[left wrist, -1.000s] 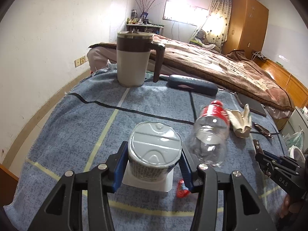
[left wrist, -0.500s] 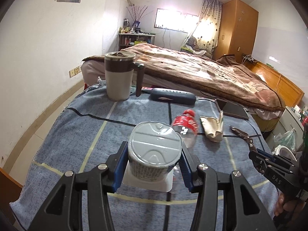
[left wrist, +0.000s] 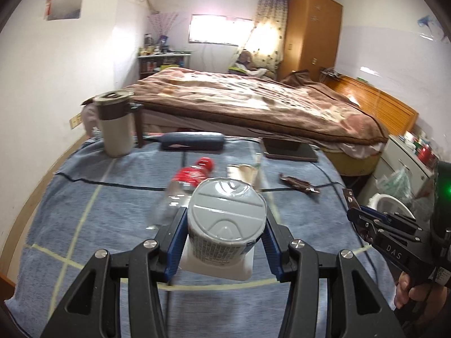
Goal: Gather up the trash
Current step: 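Carry the yogurt cup and chocolate bar over the bin and release both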
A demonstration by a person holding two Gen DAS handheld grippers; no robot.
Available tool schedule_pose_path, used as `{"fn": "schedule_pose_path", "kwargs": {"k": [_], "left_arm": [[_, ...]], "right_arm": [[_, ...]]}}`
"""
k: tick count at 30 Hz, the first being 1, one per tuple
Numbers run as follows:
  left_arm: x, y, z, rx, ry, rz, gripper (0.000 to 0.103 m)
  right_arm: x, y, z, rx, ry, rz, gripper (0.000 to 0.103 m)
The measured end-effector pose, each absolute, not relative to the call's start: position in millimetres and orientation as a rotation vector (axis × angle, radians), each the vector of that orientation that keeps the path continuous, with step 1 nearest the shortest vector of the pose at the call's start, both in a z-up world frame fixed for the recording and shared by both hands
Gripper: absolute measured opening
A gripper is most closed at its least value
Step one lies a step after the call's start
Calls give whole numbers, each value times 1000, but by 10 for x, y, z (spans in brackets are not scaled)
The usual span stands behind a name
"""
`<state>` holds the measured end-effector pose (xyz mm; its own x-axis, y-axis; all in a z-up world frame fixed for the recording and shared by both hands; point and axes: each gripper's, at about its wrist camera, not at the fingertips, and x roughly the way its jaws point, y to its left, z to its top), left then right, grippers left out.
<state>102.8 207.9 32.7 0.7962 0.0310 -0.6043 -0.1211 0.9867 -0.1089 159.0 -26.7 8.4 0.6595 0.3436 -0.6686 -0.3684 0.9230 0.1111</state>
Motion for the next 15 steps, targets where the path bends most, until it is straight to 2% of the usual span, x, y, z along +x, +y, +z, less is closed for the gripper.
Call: {"fn": "schedule_pose_path", "kwargs": {"k": [15], "left_arm": [[1412,969,314,-101,672,-123,52]], "right_arm": [[1523,-1208,197,17,720,246,20]]}}
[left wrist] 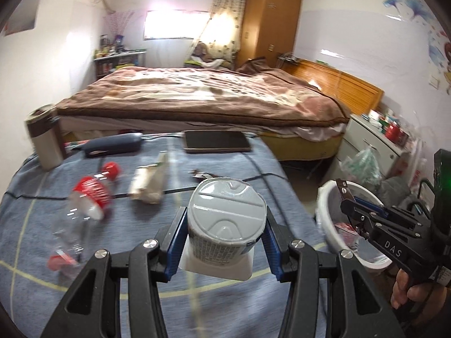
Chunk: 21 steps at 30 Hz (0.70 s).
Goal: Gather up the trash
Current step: 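Carry the yogurt cup and chocolate bar over the bin and release both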
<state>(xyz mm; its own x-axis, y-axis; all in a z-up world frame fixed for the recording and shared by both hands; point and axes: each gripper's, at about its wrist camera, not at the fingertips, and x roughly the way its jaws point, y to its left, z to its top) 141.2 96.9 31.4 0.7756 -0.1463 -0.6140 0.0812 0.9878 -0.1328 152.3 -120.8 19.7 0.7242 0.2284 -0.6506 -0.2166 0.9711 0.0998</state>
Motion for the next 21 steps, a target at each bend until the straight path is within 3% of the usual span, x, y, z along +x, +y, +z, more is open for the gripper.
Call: {"fn": "schedule_pose_path", "kwargs": {"k": [21], "left_arm": [[1786,-632,135,-38,734,-380,52]], "right_arm": [[1501,-2357,102,65,754,63,20]]}}
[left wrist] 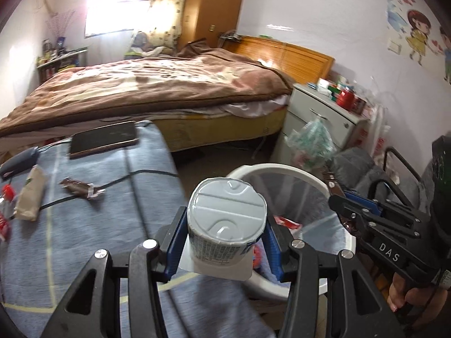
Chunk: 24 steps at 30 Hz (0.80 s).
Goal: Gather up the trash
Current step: 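Carry the yogurt cup and chocolate bar over the bin and release both, then move both tools back toward the bottle and paper bag on the table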
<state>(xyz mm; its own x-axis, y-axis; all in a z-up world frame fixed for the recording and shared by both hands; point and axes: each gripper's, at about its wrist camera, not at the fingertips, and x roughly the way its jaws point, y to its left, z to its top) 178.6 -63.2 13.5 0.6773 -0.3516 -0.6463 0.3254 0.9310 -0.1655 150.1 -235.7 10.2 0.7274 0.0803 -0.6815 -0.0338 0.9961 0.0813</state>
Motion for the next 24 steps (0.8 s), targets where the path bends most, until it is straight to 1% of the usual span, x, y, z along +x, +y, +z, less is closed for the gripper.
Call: {"fn": "schedule_pose_path", "kwargs": {"k": [8,13,14,15,17,18,19,20,24], "left_arm": [[1854,-1066,-5,-12,774,-440,52],[1860,-1174,-64,-5,791,-457,53],[1858,-1176,-68,-10,790,-465,54],[1860,-1176,-73,-14,793,-463,58],[1855,-1172,-73,-15,789,-452,61],[1856,-1168,-73,-17,790,-451,62],[1850,-1165,-68,-17,793,-449,62],[1841,-1165,-61,-14,790,-447,62],[1805,-1152,-26,1,777,-435,64]], "right_arm": [[1501,-2595,-63,72,809,38,20],[1513,-2673,-126,67,835,14,21],[1517,-2686,-142,61,845,7,22],[1517,-2697,-155,56,850,-1,25],[1503,-2708,-164,49,852,-15,40],[1491,-2717,-164,56,852,-13,45],[1486,-2726,-163,64,852,-8,52],[1476,-2729,-159,70,849,-1,54],[1459,-2720,-137,67,839,-6,54]]}}
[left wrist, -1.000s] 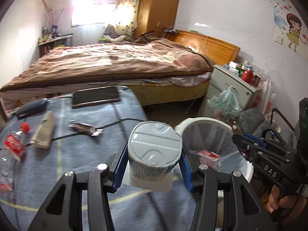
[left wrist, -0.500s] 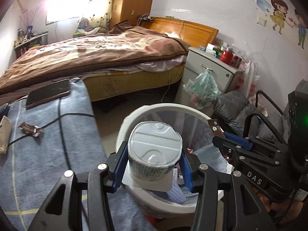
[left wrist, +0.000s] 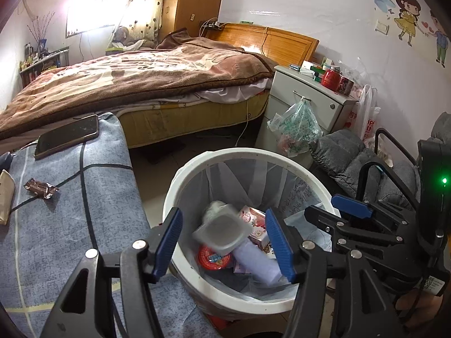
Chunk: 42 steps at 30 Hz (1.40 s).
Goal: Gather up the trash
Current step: 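Move both tools back toward the bottle and paper bag on the table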
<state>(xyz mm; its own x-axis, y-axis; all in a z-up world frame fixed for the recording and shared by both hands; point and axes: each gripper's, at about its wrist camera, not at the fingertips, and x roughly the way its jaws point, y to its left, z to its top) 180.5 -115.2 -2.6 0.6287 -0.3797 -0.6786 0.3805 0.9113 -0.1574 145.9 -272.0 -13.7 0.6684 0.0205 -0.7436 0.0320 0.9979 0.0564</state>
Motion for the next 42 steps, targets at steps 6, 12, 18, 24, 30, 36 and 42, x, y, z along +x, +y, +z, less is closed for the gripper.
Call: {"fn": "schedule_pose_path", "kwargs": {"k": [6,12,18,24,30,36,42], "left_arm": [[1745,-1009,48,5,752,-404,64],[1683,-789,87,-8,742,-369,65],[1620,-533,113,-29,730,-334,65],[1564,-325,146,-30,714,-293,65],[1499,-123,173,-33,699,-256,65],[1454,139,199,-60,695,-226,65],[1418,404,204,-78,694,-180,65]], "right_arm": [[1430,-2681,-85,65,818,-13,54],[1400,-2610,-67,76,803,-20,54],[1394,-2474,-43,74,792,0,54],[1399,-2317,2,64,777,21,54],[1394,-2137,39,51,763,46,54],[1414,-1954,71,41,753,76,54],[1430,-1738,77,30,749,107,54]]}}
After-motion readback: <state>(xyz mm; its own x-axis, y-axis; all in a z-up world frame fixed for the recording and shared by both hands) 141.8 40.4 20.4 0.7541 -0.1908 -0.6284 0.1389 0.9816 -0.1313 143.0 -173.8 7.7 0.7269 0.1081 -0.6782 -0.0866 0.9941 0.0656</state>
